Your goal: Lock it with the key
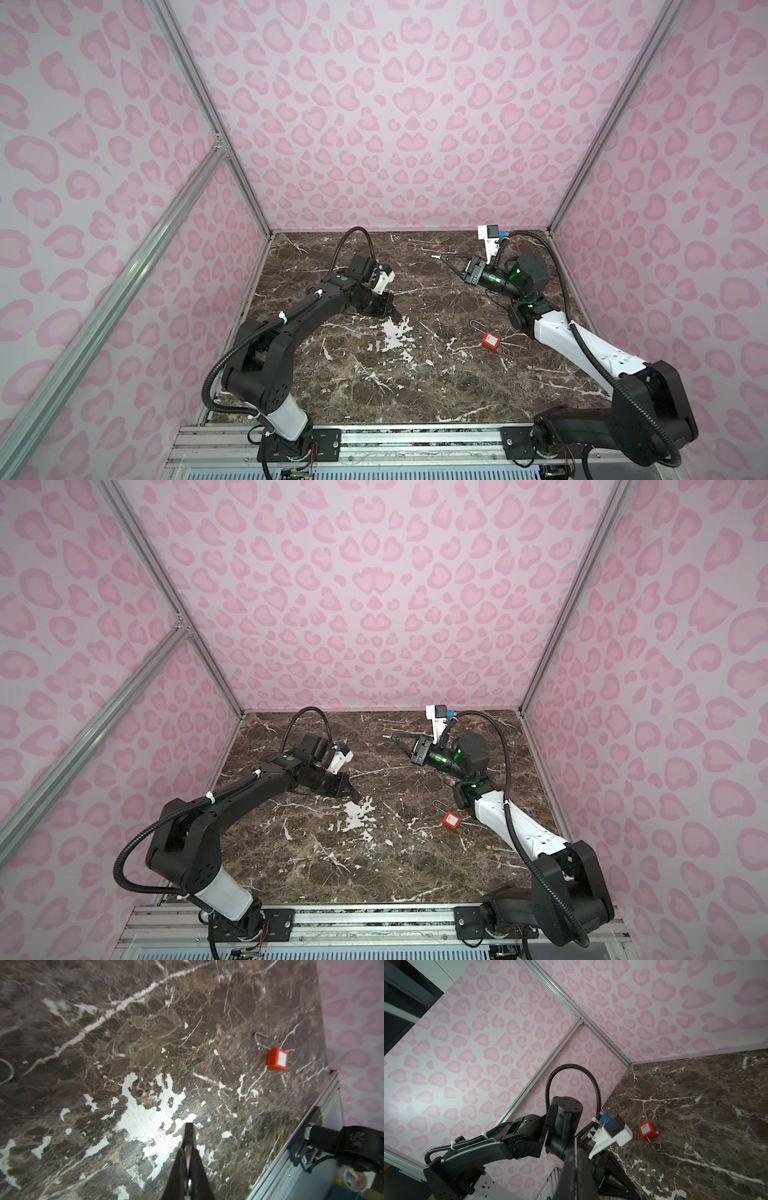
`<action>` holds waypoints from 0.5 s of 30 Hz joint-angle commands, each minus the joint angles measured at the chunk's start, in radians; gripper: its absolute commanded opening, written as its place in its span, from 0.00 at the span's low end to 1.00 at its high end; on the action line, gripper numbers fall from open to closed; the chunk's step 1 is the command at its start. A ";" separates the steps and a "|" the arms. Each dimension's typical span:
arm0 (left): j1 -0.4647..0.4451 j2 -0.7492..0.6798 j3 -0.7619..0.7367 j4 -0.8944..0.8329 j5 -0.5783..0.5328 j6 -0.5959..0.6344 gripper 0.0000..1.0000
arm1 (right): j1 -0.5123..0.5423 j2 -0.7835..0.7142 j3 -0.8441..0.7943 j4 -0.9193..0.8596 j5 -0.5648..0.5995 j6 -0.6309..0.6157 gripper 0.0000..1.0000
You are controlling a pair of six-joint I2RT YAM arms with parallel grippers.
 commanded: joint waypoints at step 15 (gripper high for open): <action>-0.067 0.193 0.124 -0.204 0.074 0.265 0.03 | -0.031 -0.044 -0.014 -0.071 -0.015 -0.040 0.00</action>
